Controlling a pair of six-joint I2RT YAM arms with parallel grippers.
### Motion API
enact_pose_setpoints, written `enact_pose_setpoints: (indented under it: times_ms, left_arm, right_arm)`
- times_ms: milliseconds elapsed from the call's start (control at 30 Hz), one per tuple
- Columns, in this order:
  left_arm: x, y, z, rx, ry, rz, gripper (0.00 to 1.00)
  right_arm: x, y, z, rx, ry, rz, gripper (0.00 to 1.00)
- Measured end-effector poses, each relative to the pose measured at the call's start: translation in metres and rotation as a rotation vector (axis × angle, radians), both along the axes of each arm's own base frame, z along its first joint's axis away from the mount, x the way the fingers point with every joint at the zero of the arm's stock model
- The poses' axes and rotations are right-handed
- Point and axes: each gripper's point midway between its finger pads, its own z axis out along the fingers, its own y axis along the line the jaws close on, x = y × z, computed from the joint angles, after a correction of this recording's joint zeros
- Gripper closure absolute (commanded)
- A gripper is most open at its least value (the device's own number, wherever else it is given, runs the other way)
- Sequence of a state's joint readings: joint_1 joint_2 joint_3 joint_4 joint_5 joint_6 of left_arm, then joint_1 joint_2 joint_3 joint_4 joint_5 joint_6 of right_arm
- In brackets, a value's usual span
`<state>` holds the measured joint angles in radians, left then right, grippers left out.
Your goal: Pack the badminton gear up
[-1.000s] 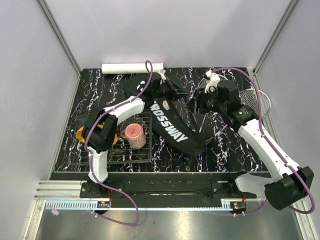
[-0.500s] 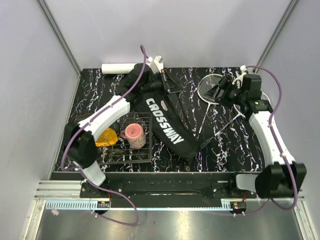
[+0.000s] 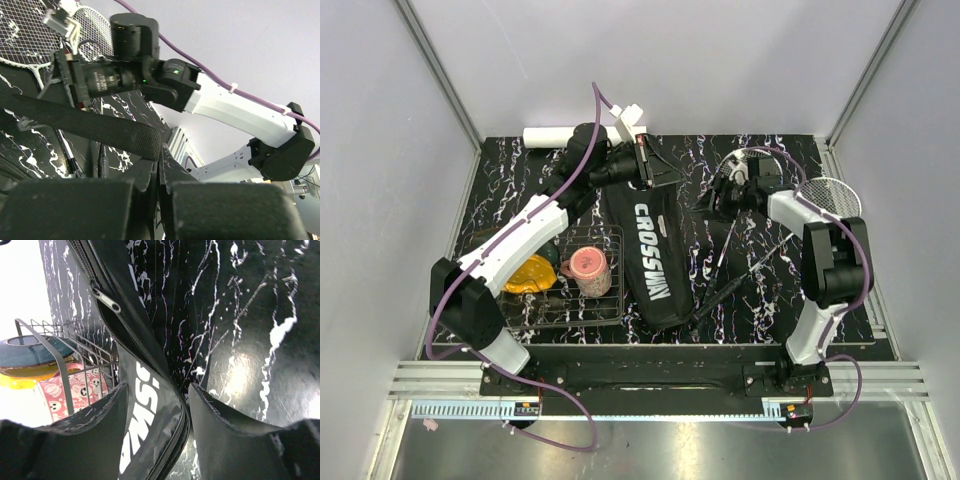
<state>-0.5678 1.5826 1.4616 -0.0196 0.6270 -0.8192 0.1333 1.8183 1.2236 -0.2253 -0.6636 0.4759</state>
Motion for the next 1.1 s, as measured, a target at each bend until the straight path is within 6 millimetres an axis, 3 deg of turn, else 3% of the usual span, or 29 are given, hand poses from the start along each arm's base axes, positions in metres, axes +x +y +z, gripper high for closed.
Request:
enact_pose_setpoints:
  times_ms: [367, 533, 1100]
  left_arm:
    - [-0.004, -0.001, 0.0, -0.002, 0.001, -0.017, 1.0]
    - [-0.005, -0.002, 0.0, -0.002, 0.002, -0.023, 1.0]
    - [-0.009, -0.003, -0.006, 0.0, 0.022, -0.039, 1.0]
  right_arm:
    - [0.006, 0.041, -0.036, 0.004, -0.039, 0.159, 0.53]
    - [0.007, 0.058, -0.045, -0.017, -0.06, 0.203, 0.53]
    - [0.009, 0.062, -0.051, -0.11, -0.153, 0.258, 0.52]
